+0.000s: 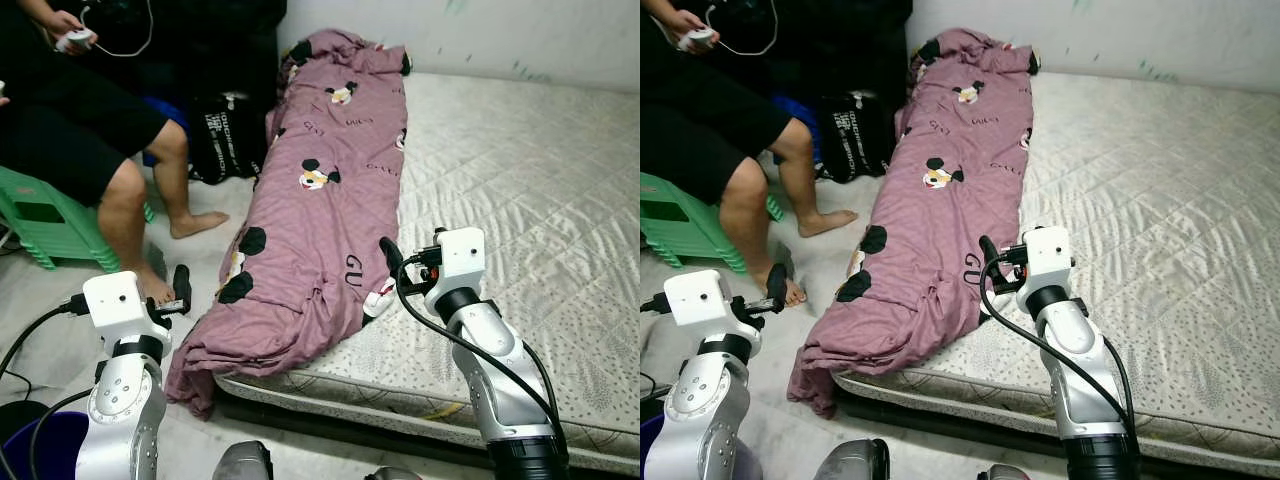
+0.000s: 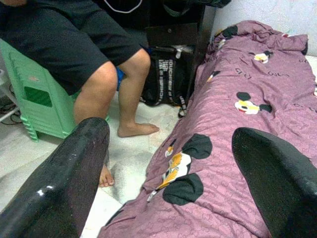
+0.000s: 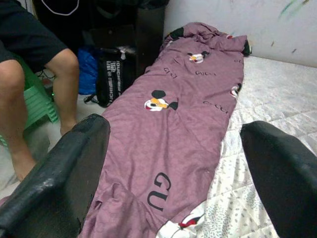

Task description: Clean up the room

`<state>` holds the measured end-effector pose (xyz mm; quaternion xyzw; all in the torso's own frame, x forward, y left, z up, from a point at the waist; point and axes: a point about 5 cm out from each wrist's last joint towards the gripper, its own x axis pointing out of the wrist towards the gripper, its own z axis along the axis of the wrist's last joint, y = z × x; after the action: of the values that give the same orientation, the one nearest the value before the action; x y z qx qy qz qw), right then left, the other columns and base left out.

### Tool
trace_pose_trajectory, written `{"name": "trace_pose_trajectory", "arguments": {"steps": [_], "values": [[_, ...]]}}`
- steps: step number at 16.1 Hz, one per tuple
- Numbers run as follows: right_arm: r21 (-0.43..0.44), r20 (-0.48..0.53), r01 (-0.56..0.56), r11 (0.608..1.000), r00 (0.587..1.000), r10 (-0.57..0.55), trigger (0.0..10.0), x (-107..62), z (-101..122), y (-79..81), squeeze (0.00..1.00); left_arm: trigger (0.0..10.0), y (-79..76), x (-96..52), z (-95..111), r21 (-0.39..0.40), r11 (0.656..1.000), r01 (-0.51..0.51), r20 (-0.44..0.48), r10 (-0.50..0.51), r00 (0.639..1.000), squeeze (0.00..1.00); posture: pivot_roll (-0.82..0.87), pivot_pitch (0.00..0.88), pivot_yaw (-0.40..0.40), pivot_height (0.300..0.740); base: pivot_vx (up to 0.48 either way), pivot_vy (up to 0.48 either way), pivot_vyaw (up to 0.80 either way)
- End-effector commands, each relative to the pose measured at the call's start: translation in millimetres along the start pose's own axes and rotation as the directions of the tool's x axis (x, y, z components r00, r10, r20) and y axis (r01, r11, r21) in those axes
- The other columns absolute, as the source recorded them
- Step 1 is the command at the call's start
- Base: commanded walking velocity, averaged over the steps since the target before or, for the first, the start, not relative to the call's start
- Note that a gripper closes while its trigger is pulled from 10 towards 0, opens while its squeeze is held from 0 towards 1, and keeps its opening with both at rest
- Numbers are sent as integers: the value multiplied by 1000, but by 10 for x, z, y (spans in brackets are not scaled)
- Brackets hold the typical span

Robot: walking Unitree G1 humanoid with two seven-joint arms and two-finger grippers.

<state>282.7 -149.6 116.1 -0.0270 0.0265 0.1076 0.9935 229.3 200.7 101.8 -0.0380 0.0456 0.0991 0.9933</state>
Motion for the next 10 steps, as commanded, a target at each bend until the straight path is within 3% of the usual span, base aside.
{"name": "trace_pose_trajectory", "arguments": {"steps": [1,6,10], "values": [[9,-6,9,1000,1000,-9,10000,4,8,-7,0,10000,3,12,0,5,1000,9,-2,-9,1000,0,52,70,8,740,0,0,-800],[19,-17,10,1000,1000,-10,10000,22,-6,-12,0,10000,-48,25,-14,-33,999,35,-7,-35,999,0,55,67,6,740,0,0,-800],[25,-20,11,1000,1000,-11,10000,24,-12,-12,0,10000,-74,51,3,-32,998,55,5,-55,998,0,53,67,5,740,0,0,-106]]}}
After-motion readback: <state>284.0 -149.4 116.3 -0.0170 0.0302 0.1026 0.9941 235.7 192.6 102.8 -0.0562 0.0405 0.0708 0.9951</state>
